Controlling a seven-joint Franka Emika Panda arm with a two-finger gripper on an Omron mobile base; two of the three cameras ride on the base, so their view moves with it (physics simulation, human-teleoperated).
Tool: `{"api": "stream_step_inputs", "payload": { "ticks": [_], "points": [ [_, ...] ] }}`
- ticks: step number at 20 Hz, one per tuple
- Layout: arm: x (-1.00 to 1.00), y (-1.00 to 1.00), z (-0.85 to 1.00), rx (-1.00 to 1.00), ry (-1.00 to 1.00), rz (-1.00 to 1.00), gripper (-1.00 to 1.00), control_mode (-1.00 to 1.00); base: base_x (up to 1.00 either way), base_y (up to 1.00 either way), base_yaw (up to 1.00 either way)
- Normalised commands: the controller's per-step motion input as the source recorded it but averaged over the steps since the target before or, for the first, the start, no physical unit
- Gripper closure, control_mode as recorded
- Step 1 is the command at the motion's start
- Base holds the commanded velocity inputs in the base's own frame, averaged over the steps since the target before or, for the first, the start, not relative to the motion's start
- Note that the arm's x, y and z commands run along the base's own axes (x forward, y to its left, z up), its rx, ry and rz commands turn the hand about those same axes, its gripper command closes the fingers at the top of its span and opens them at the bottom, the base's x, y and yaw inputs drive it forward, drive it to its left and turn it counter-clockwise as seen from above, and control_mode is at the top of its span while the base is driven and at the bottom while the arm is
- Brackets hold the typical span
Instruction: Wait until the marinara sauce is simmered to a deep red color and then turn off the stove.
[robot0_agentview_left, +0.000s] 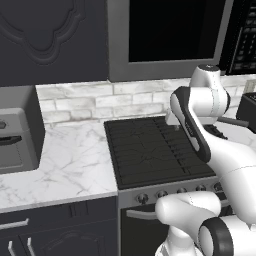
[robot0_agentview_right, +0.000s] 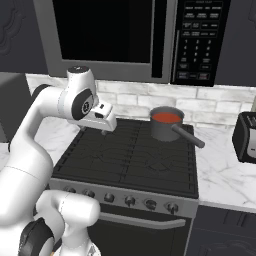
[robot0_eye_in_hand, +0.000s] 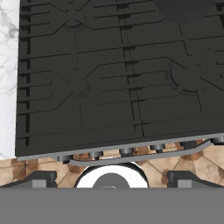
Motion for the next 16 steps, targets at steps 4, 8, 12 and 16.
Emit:
{"api": "stream_step_inputs", "payload": {
  "ticks": [4, 8, 12, 16],
  "points": [
    [0.00, 0.00, 0.00, 0.00, 0.00, 0.00, -1.00, -1.00, 0.00, 0.00, 0.00],
    [0.00, 0.00, 0.00, 0.00, 0.00, 0.00, -1.00, -1.00, 0.00, 0.00, 0.00],
    [0.00, 0.00, 0.00, 0.00, 0.00, 0.00, -1.00, -1.00, 0.00, 0.00, 0.00],
    [0.00, 0.00, 0.00, 0.00, 0.00, 0.00, -1.00, -1.00, 0.00, 0.00, 0.00]
  ]
}}
